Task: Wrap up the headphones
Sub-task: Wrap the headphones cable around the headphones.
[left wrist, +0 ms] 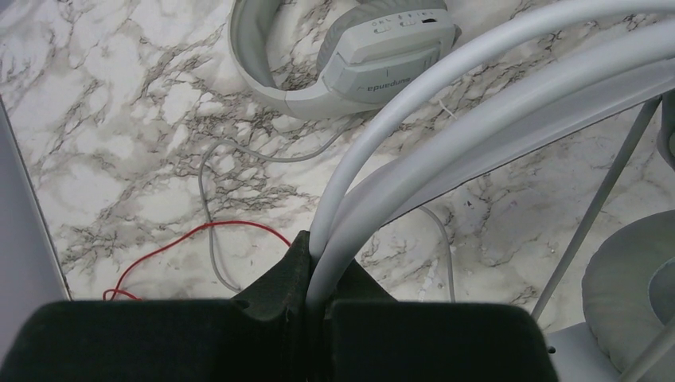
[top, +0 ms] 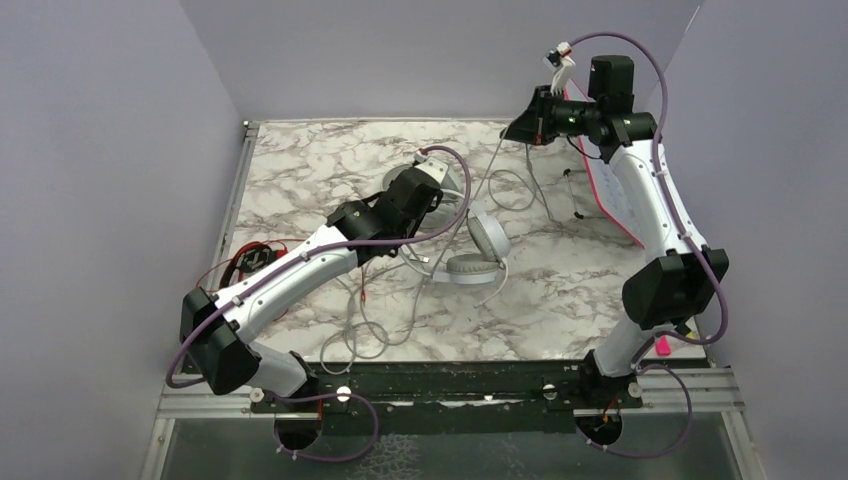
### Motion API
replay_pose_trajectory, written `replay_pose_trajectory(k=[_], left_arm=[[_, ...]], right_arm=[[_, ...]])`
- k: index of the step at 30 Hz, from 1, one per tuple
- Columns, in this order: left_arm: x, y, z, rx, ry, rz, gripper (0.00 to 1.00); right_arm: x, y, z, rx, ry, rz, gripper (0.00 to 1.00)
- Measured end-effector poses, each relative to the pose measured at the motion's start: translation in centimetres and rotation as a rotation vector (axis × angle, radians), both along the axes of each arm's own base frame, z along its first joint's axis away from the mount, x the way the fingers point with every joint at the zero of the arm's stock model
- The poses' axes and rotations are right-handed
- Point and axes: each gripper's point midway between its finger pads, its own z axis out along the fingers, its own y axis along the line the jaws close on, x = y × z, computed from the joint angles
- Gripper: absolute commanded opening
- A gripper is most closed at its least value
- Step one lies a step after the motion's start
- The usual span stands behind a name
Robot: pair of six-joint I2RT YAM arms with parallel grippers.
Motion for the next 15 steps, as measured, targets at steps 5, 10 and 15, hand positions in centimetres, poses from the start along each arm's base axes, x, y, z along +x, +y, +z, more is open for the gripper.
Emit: replay_pose_trajectory(k=[5, 10, 15], left_arm=[[0.3, -0.1, 0.0, -0.007, -0.013, 0.005, 0.0], [0.7, 0.0, 0.2, -0.003, -0.035, 0.026, 0.0], [1.6, 0.1, -0.6, 0.046, -0.035, 0.057, 0.0]], right_arm=[[0.4, 0.3, 1.3, 0.015, -0.001, 0.006, 0.0], [-0.5, 1.6, 2.8, 0.027, -0.025, 0.051, 0.0], [-2.2, 3.9, 3.3, 0.013, -0.025, 0.117, 0.0]])
